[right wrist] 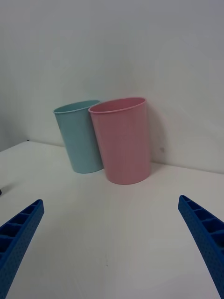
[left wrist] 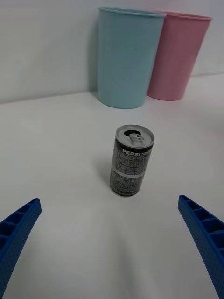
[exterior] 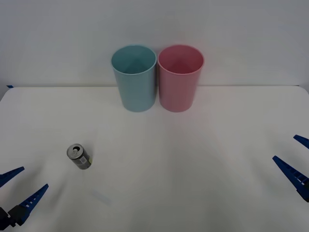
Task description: Grasp the object on the table and drop it into the matching bin: aluminum can to the light blue bin, PET bottle to the pink bin.
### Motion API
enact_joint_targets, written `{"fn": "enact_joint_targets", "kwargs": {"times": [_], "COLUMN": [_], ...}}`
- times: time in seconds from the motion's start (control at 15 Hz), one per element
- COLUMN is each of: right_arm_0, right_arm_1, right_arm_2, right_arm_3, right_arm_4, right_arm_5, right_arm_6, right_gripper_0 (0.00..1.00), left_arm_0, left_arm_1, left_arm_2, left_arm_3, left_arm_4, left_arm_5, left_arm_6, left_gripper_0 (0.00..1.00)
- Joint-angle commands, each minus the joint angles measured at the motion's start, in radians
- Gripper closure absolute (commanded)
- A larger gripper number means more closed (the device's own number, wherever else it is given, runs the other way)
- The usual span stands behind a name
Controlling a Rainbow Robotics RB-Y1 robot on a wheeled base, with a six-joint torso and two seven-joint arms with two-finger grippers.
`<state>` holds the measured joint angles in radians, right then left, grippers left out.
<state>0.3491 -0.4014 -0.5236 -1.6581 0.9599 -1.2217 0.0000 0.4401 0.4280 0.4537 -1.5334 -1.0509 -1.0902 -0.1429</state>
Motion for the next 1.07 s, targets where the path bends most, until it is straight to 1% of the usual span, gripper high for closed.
{"fn": "enact_joint_targets", "kwargs": {"times": [0.07, 0.4, 0.67, 0.87, 1.07], "right_arm_0": [0.000, 0.000, 0.000, 0.000, 0.000], "right_arm_1": [0.000, 0.000, 0.000, 0.000, 0.000], "right_arm_2": [0.000, 0.000, 0.000, 0.000, 0.000], "right_arm_3": [0.000, 0.000, 0.000, 0.000, 0.000], "right_arm_4": [0.000, 0.000, 0.000, 0.000, 0.000], "right_arm_5": [0.000, 0.000, 0.000, 0.000, 0.000], "right_arm_6": [0.000, 0.000, 0.000, 0.000, 0.000], "right_gripper_0": [0.00, 0.00, 0.00, 0.00, 0.00], "left_arm_0": [-0.018, -0.118, -0.189, -0.202, -0.218], "left_arm_1": [0.000, 0.000, -0.008, -0.029, -0.077], "left_arm_2": [-0.030, -0.084, -0.122, -0.141, -0.138], "left_arm_3": [0.019, 0.141, 0.236, 0.242, 0.242], "left_arm_4": [0.011, 0.014, 0.029, 0.028, -0.005], "left_arm_5": [0.015, 0.015, 0.016, 0.021, 0.038], "left_arm_6": [0.000, -0.034, -0.139, -0.150, -0.172], "left_gripper_0": [0.00, 0.00, 0.00, 0.00, 0.00]}}
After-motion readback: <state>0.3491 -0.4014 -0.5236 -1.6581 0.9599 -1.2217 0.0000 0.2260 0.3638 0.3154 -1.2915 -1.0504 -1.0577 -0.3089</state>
